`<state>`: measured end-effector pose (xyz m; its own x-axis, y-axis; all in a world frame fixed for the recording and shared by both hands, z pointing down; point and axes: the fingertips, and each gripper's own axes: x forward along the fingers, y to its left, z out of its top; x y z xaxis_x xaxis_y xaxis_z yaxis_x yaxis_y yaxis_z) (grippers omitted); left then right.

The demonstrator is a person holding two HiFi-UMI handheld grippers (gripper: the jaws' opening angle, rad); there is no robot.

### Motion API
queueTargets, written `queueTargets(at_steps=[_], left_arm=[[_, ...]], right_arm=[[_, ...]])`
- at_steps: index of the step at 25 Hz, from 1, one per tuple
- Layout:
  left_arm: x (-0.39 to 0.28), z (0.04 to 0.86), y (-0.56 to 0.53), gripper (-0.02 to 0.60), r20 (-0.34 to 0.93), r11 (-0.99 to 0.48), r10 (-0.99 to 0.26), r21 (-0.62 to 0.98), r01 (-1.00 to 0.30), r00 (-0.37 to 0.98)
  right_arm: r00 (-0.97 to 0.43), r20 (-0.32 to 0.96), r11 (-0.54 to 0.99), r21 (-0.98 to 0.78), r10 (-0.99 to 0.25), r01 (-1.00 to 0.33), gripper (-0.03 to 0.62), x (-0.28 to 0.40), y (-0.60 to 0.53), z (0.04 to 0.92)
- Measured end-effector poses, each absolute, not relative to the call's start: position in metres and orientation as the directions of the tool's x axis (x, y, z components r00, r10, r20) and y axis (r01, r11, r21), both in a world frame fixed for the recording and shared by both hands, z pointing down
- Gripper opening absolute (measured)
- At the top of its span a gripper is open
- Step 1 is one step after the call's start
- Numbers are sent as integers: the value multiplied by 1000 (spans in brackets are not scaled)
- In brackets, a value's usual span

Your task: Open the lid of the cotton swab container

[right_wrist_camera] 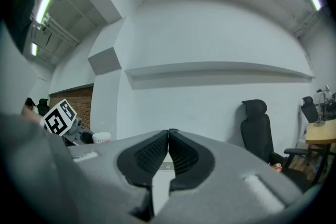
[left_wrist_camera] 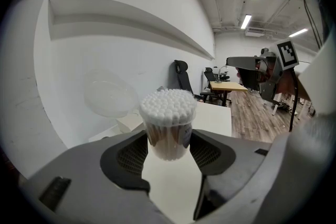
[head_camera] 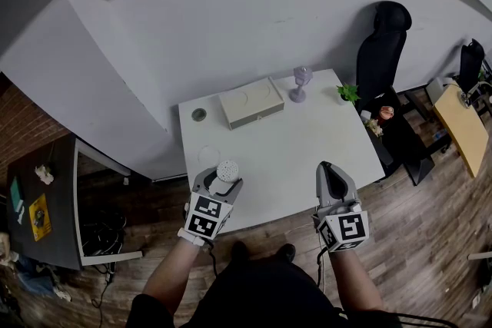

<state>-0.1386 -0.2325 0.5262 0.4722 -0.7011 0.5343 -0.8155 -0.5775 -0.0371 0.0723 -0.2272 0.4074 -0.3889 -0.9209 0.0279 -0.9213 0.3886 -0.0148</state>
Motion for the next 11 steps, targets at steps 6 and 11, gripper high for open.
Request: queueTargets(at_steps=[6,11], left_arm=[[-138,528,-233,245,527,-582,-695,-15,-813,489],[-143,531,-232,245,536,-584,-692,-22,-811,484]], right_arm=[[-387,25,386,-13,-922,-922,2,69,-228,406],[-383,27,383,-9,-923,-924,2,65,-228,407]])
